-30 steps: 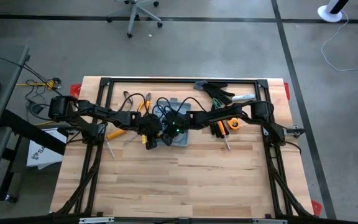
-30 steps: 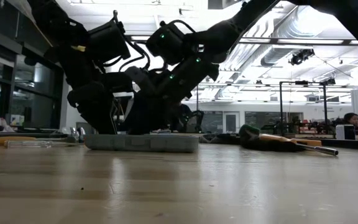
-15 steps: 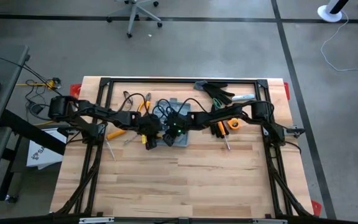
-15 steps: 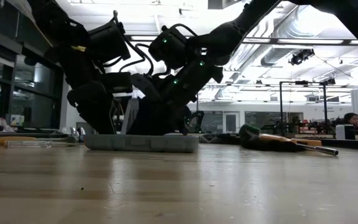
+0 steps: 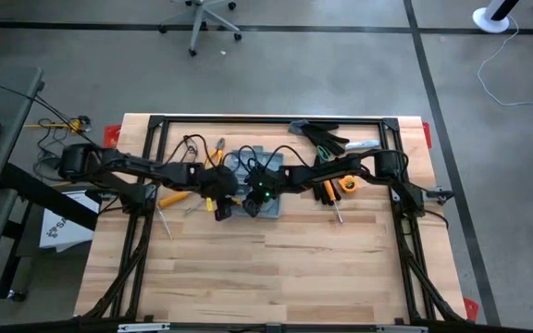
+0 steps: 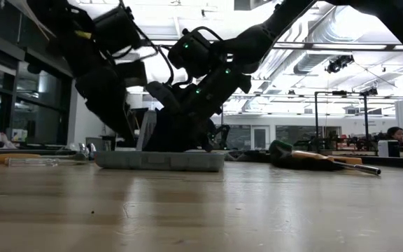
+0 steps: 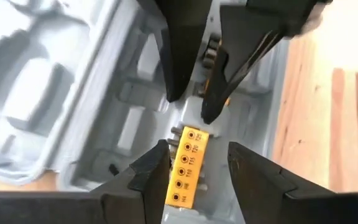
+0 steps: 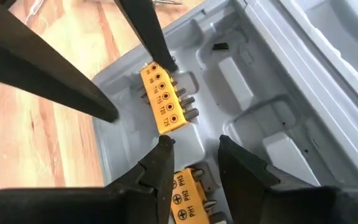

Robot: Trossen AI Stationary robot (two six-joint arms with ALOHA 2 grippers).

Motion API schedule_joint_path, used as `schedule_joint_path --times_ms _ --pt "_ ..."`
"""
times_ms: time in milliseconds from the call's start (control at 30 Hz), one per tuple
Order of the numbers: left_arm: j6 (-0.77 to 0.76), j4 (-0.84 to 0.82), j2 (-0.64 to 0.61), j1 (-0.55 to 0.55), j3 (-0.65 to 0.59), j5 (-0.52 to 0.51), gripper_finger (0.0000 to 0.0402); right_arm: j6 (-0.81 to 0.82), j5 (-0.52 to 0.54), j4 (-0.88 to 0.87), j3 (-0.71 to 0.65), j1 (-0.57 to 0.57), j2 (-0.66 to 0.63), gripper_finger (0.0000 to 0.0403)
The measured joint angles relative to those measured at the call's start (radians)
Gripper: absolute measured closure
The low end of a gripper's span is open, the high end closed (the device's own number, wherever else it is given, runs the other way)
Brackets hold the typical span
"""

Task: Prefit tool cases
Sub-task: Put the yellow screwdriver bits into the gray toolbox

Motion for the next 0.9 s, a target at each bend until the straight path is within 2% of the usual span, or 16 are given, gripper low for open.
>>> schedule_joint_path --times_ms 233,400,567,900 --pt "-0.083 -0.153 -0.113 0.000 0.004 -0.074 0.0247 0.001 -0.027 -0.017 -0.004 0.000 -0.024 0.0289" --pt "-0.160 -0.246 -0.167 0.000 -0.027 -0.077 0.0250 -0.020 -0.026 -0.015 -0.003 0.005 -0.067 0.0289" --pt "-0.230 -0.230 -0.173 -0.006 -0.067 -0.035 0.0261 -0.026 -0.016 -0.027 -0.003 0.017 -0.079 0.0289" --pt "-0.259 -0.172 -0.120 -0.017 -0.108 -0.036 0.0293 0.000 -0.014 -0.034 -0.002 0.043 -0.080 0.0289"
